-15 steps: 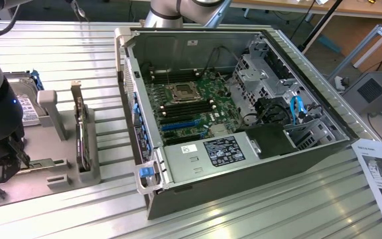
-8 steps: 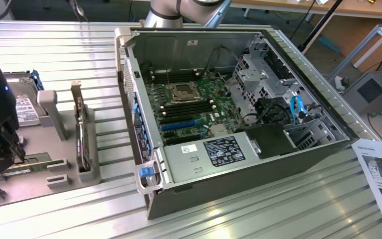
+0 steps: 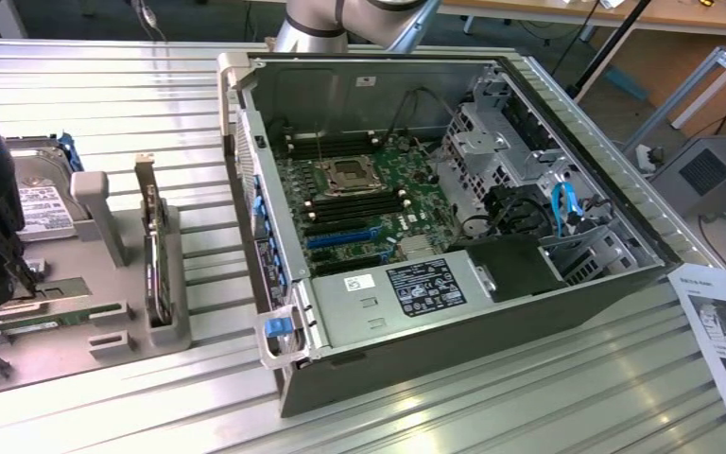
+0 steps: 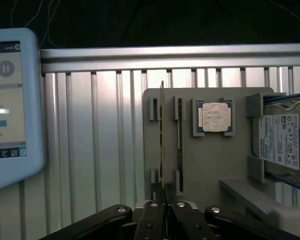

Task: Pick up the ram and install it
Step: 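Pick up the ram and move it above insertion slot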

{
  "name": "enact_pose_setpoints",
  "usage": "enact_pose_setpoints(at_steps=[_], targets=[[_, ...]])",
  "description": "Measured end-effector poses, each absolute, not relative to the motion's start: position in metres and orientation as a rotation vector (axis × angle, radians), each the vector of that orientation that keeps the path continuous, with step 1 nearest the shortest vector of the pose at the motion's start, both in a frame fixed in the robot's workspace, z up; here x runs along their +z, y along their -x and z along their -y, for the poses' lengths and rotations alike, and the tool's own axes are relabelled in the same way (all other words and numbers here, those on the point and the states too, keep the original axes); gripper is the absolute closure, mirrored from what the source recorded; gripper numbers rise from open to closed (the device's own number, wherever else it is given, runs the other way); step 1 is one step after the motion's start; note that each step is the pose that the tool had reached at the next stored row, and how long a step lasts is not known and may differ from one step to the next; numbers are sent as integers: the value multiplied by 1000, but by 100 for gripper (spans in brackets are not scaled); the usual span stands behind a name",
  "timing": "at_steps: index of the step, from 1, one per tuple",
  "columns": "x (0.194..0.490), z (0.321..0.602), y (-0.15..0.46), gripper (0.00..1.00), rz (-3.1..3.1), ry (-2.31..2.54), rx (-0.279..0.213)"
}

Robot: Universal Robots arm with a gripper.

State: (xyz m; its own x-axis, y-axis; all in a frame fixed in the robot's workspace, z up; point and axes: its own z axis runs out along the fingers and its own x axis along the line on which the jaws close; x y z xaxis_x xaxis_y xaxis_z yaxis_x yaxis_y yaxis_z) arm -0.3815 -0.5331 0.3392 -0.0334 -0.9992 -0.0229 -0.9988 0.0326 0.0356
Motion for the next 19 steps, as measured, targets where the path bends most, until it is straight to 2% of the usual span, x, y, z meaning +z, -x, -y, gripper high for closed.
enact_pose_setpoints(at_steps=[19], targets=[[391, 533, 382, 87, 2251, -2178, -65]])
